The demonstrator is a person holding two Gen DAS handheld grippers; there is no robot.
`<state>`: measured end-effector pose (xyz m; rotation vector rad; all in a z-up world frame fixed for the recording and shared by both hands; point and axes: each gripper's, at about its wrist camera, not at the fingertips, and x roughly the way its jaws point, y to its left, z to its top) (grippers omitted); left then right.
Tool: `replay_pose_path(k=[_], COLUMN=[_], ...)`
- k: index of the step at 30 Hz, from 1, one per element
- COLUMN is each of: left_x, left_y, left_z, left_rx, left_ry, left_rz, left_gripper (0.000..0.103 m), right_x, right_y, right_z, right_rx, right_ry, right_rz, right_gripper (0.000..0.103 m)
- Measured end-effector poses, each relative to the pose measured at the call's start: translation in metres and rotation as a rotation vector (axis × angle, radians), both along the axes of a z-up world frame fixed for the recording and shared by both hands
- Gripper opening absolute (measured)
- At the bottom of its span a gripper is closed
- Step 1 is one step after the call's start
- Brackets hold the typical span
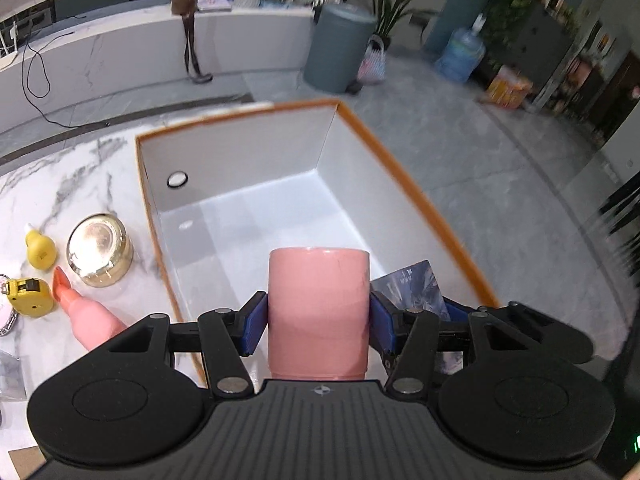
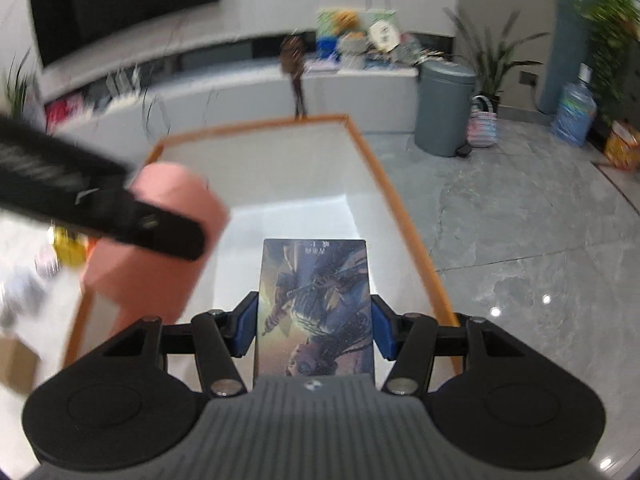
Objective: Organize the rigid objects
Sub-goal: 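Carry both into the orange box and open both grippers to release them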
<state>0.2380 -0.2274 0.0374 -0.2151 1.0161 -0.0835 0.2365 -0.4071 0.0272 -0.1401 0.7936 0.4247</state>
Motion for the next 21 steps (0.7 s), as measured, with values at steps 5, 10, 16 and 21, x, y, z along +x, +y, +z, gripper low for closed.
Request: replay_pose_path(k=[5, 10, 16, 21], left_x=[0.004, 0.004, 0.007, 0.008], left_y=[-0.014, -0.033, -0.042, -0.049], left_z=[-0.028, -0.035, -0.034, -0.036], left_rx=[0.081, 0.217, 0.271, 0.289], left_ry=[0.094, 0.132, 0.19, 0.214], left_rz=[-0.007, -0.057, -0.119, -0.171], left_gripper=[0.062, 0.062, 0.062, 0.066], right_x=[0.005, 0.006, 0.006, 0.01], right_y=[0.004, 0.013, 0.017, 0.016], right_z=[-0.014, -0.02, -0.03, -0.031], right_rx=[-0.082, -0.117, -0.15, -0.135], right_ry=[0.031, 0.073, 0.105, 0.117], right_rz=[0.044, 0.063, 0.1, 0.096], right_gripper=[0.057, 0.056, 0.056, 0.057])
